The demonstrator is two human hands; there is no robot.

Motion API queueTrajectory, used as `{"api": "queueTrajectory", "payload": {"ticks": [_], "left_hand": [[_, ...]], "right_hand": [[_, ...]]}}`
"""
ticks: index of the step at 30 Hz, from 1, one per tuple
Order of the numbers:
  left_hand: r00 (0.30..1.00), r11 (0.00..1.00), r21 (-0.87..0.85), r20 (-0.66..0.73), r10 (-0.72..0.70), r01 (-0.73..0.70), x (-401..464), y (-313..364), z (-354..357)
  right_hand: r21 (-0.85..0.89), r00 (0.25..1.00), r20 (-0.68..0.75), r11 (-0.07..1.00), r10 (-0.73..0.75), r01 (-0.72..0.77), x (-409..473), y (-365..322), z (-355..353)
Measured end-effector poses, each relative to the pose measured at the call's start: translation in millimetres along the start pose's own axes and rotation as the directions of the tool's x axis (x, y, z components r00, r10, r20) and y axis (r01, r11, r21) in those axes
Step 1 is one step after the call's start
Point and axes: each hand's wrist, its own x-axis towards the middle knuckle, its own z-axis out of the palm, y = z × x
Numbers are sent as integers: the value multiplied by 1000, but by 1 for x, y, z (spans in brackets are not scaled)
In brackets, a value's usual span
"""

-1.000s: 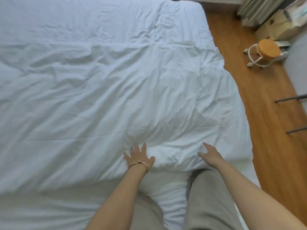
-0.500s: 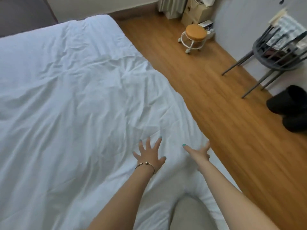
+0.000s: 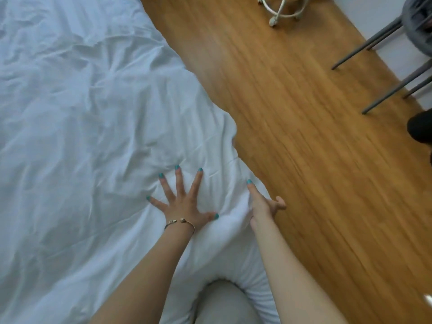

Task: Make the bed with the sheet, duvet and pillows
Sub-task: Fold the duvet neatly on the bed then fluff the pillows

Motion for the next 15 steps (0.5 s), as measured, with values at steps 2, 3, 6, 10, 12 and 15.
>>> {"api": "queueTrajectory", "payload": {"ticks": [2, 3, 6, 10, 12, 15], "left_hand": [[999, 1000, 6, 27, -18, 18, 1, 2, -2], [999, 1000, 12, 38, -25, 25, 1, 4, -4], [998, 999, 15, 48, -43, 43, 1, 6, -6], [998, 999, 21, 30, -51, 51, -1, 6, -8], [999, 999, 13, 27, -46, 46, -1, 6, -9], [999, 999, 12, 18, -47, 46, -2, 7, -8]], "right_hand": [[69, 998, 26, 995, 65, -67, 11, -5, 0], [131, 990, 56, 982, 129, -135, 16, -8, -3], [165, 888, 369, 921, 275, -354, 31, -17, -15], [140, 769, 604, 922, 210, -362, 32, -37, -9], [235, 726, 678, 904, 111, -358, 34, -57, -1], [248, 767, 632, 908, 112, -337, 39, -86, 11]]}}
